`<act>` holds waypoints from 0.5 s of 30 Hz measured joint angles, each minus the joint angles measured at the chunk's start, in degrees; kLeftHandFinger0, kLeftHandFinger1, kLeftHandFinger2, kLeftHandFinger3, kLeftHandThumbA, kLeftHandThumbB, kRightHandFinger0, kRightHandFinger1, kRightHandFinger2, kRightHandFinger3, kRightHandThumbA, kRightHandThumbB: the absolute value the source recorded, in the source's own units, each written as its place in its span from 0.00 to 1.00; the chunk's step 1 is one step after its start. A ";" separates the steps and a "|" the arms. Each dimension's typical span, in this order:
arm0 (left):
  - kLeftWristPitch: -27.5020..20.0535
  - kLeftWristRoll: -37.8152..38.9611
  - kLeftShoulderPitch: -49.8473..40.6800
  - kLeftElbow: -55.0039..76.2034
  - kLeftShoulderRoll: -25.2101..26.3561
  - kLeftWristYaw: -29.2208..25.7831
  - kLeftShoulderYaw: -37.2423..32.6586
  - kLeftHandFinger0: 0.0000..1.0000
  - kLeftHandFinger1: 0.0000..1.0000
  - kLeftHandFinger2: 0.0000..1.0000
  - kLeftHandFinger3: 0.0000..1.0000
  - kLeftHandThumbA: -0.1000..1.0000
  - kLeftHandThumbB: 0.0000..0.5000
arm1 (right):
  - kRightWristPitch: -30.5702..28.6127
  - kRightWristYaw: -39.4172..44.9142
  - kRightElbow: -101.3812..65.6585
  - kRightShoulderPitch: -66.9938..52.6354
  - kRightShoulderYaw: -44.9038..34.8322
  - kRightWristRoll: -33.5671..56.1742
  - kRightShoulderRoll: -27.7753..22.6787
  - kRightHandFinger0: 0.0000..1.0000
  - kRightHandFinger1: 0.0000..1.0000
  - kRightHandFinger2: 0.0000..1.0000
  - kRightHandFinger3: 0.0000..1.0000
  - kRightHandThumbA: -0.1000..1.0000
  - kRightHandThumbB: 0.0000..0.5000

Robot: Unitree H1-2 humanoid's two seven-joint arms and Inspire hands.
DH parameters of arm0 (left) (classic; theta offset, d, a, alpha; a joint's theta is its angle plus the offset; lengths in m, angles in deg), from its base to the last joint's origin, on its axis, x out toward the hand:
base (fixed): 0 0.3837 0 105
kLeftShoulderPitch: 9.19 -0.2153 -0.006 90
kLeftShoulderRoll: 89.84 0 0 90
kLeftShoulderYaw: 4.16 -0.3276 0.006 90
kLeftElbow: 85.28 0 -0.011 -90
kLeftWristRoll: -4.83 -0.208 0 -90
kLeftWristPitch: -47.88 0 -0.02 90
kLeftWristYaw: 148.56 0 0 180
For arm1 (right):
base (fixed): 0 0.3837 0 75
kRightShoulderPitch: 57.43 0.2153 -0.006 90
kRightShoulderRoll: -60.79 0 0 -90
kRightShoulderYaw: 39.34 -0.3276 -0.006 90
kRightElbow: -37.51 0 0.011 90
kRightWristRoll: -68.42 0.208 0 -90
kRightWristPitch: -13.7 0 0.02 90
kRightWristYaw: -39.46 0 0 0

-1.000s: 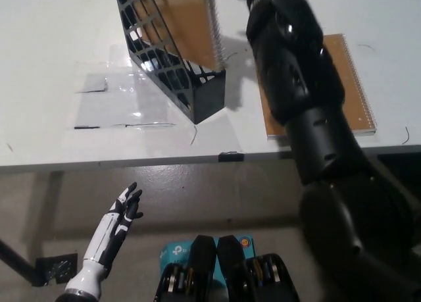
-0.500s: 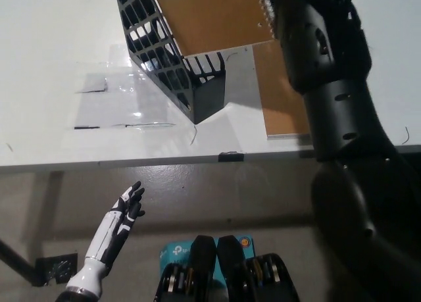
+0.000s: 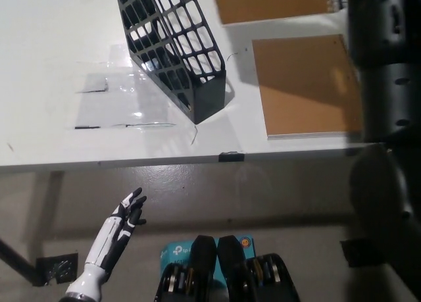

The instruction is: Use the right hand to pick up a book from the book holder on the left side and put it on another book on the right side

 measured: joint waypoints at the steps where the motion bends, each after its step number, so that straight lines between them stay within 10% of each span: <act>1: -0.03 -0.06 -0.09 -0.01 0.00 -0.02 0.00 0.82 0.95 0.92 0.95 0.97 0.27 | 0.44 -0.11 -0.12 -0.30 -0.48 0.25 -0.78 0.00 0.41 0.81 0.92 0.00 0.12; 15: -0.64 -0.40 -1.43 -0.18 -0.01 -0.04 -0.11 0.84 0.97 0.95 0.98 0.99 0.26 | 3.20 -0.23 8.12 -7.79 -4.14 2.88 -2.97 0.00 0.37 0.93 1.00 0.00 0.11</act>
